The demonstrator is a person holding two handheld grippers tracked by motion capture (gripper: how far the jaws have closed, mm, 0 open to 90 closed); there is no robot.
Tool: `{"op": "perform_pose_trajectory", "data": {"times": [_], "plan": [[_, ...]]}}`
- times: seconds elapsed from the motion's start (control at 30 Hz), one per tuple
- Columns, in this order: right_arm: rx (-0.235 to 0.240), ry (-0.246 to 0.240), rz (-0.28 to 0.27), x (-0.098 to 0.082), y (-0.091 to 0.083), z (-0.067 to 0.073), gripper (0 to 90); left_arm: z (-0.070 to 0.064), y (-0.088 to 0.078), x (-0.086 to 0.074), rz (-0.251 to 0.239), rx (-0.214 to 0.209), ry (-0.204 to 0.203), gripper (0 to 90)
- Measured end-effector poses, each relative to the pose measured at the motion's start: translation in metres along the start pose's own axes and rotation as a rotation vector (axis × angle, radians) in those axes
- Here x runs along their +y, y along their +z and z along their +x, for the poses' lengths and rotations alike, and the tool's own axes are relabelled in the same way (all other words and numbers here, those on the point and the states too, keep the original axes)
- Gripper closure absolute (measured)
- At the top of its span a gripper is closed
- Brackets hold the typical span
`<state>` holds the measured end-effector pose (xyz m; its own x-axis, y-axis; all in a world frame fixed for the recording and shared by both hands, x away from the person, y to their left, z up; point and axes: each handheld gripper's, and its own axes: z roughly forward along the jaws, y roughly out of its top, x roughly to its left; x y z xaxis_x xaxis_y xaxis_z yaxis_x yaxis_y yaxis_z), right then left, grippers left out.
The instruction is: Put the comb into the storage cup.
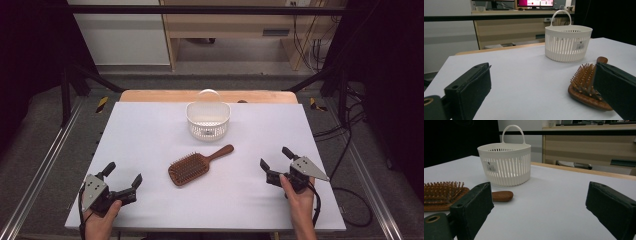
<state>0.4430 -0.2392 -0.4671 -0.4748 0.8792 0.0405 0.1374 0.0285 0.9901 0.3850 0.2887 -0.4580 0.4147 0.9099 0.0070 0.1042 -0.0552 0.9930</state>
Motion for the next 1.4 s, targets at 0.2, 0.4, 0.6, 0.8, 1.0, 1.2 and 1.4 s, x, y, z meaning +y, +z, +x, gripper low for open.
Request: {"op": "perform_pose_trajectory", "data": {"times": [0.2, 0.4, 0.6, 0.8, 1.0, 1.2, 1.4], "plan": [[0.023, -0.014, -0.029, 0.001, -0.001, 0.003, 8.2, -0.002, -0.002, 0.002, -0.018, -0.008, -0.008, 1.9], [0.044, -0.045, -0.04, 0.001, 0.0, 0.01, 8.9, -0.003, -0.001, 0.002, -0.017, -0.011, -0.016, 2.5], [0.056, -0.068, -0.032, 0.001, 0.003, 0.015, 8.7, -0.012, 0.001, 0.003, 0.008, -0.01, -0.007, 4.6], [0.067, -0.067, -0.023, 0.0, 0.004, 0.016, 8.6, -0.019, 0.003, 0.002, 0.049, -0.012, -0.002, 10.4], [0.061, -0.065, -0.023, 0.0, 0.004, 0.017, 9.0, -0.02, 0.003, 0.001, 0.089, -0.024, -0.003, 24.7], [0.059, -0.061, -0.009, -0.001, 0.005, 0.018, 8.9, -0.024, 0.003, 0.0, 0.146, -0.04, 0.003, 49.6], [0.067, -0.066, -0.006, -0.001, 0.005, 0.019, 9.6, -0.032, 0.005, 0.002, 0.187, -0.092, 0.002, 74.8]]}}
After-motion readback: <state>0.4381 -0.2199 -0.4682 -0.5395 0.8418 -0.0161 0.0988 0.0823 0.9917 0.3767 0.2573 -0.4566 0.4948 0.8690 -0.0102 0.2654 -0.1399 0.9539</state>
